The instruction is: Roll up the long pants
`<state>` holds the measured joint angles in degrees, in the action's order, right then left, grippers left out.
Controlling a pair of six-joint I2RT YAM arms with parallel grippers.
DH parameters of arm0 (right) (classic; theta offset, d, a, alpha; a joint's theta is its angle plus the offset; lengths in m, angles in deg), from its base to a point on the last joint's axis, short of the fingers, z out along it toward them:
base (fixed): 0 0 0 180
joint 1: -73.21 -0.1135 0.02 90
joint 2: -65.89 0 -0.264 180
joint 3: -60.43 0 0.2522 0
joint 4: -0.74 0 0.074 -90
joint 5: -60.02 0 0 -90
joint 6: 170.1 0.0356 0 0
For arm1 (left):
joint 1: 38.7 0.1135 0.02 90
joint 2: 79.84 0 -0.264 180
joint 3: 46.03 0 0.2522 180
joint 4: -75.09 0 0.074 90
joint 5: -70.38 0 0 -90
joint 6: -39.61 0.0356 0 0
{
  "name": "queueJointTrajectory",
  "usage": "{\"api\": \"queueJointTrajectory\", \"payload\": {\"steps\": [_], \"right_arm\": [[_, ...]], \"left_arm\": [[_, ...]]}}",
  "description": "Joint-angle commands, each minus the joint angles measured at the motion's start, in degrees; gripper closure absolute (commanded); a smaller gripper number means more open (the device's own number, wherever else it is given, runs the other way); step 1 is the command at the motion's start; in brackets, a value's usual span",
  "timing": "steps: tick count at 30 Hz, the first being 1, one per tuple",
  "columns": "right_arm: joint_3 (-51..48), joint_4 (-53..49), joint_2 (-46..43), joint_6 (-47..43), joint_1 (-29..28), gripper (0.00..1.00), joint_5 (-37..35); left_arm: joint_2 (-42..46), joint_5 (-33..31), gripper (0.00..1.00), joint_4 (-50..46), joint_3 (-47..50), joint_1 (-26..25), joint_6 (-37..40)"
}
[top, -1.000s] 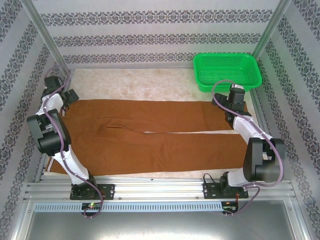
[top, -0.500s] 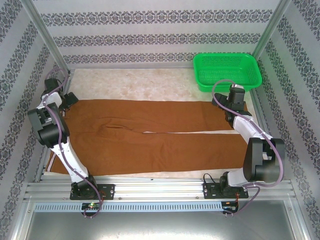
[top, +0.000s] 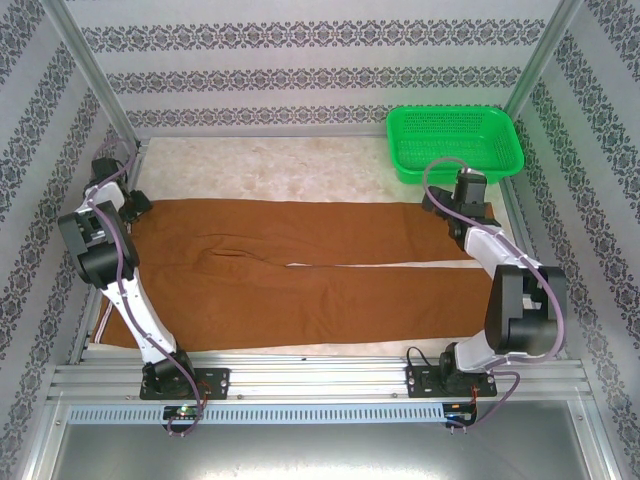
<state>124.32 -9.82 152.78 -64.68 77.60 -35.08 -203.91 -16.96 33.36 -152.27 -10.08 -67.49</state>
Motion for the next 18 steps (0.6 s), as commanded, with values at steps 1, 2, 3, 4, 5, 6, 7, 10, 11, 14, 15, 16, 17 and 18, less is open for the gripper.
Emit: {"api": "queueJointTrajectory", "payload": {"steps": [1, 2, 3, 4, 5, 6, 7, 10, 11, 14, 15, 16, 17, 18], "right_arm": [[2.39, -1.01, 1.06, 1.72, -0.11, 0.02, -0.34], [2.51, -0.92, 1.03, 1.86, -0.08, 0.02, -0.3], [2.7, -0.92, 1.13, 1.81, -0.08, 0.02, -0.25], [3.01, -1.0, 1.33, 1.81, -0.08, 0.02, -0.32], [3.39, -1.16, 1.44, 1.93, -0.08, 0.02, -0.33], [3.68, -1.33, 1.7, 1.96, -0.1, 0.02, -0.43], [4.02, -1.56, 1.92, 2.03, -0.08, 0.02, -0.59], [4.34, -1.45, 2.25, 2.07, -0.16, 0.02, -0.62], [4.44, -1.59, 2.35, 2.07, -0.16, 0.02, -0.77], [4.65, -2.61, 2.34, 2.18, -0.16, 0.02, -3.47], [5.39, -4.21, 2.71, 2.59, 0.03, 0.02, -6.25], [6.8, -6.62, 3.59, 3.61, 0.53, 0.02, -8.92], [9.62, -11.2, 5.23, 5.2, 1.97, 0.02, -10.78], [11.97, -14.82, 6.6, 6.27, 3.32, 0.02, -10.78]], "left_arm": [[-4.74, 2.08, 0.61, -5.97, -6.15, 0.38, 1.77], [-5.29, 2.13, 0.65, -6.53, -6.8, 0.4, 2.05], [-5.4, 2.13, 0.7, -6.68, -6.91, 0.39, 2.26], [-5.34, 1.95, 0.76, -6.45, -6.64, 0.4, 2.37], [-4.95, 1.98, 0.86, -6.0, -6.12, 0.4, 2.55], [-4.54, 2.02, 0.96, -5.51, -5.53, 0.43, 2.61], [-3.82, 1.47, 0.97, -4.86, -4.64, 0.43, 2.43], [-1.98, 0.57, 1.0, -2.54, -2.1, 0.38, 2.22], [-1.37, 0.2, 1.0, -2.0, -1.25, 0.33, 1.92], [0.2, 1.77, 1.0, -0.71, 0.51, 0.38, 1.34], [0.53, 2.07, 1.0, -0.59, 0.83, 0.38, 1.16], [0.93, 2.11, 1.0, -0.27, 1.3, 0.25, 1.03], [1.25, 2.03, 1.0, -0.14, 1.54, 0.2, 1.02], [1.27, 2.1, 1.0, -0.36, 1.56, 0.21, 1.1]]}}
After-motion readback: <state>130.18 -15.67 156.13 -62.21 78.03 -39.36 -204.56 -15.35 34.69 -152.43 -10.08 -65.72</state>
